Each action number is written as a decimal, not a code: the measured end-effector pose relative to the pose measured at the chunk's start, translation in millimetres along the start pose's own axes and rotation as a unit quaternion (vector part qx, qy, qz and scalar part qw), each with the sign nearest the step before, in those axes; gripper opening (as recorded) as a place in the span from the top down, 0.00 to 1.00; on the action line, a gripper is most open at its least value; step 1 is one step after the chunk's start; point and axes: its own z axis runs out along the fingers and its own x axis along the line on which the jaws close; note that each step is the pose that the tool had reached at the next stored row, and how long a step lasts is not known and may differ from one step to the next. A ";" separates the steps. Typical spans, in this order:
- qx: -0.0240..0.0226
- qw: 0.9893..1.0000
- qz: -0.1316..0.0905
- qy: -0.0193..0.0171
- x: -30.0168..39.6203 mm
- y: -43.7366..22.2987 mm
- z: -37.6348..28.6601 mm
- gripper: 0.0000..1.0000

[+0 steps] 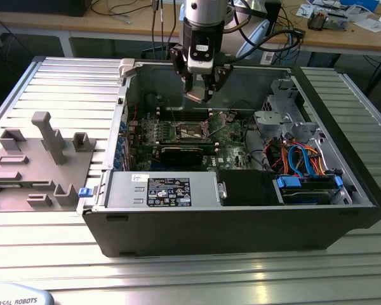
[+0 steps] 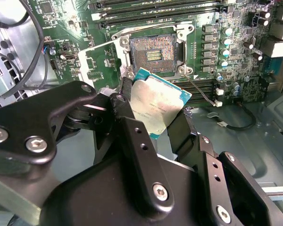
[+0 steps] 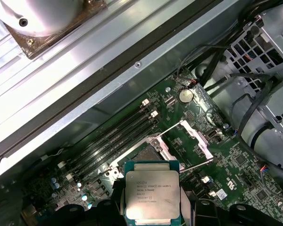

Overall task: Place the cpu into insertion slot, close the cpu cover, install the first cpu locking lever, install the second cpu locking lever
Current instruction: 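Place the cpu into insertion slot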

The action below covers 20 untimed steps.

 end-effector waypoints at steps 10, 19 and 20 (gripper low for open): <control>0.000 1.000 0.003 0.000 0.0 0.0 0.3 0.45; 0.000 1.000 0.007 -0.001 0.0 -0.1 0.6 0.45; 0.000 1.000 0.008 -0.001 0.0 -0.1 0.7 0.45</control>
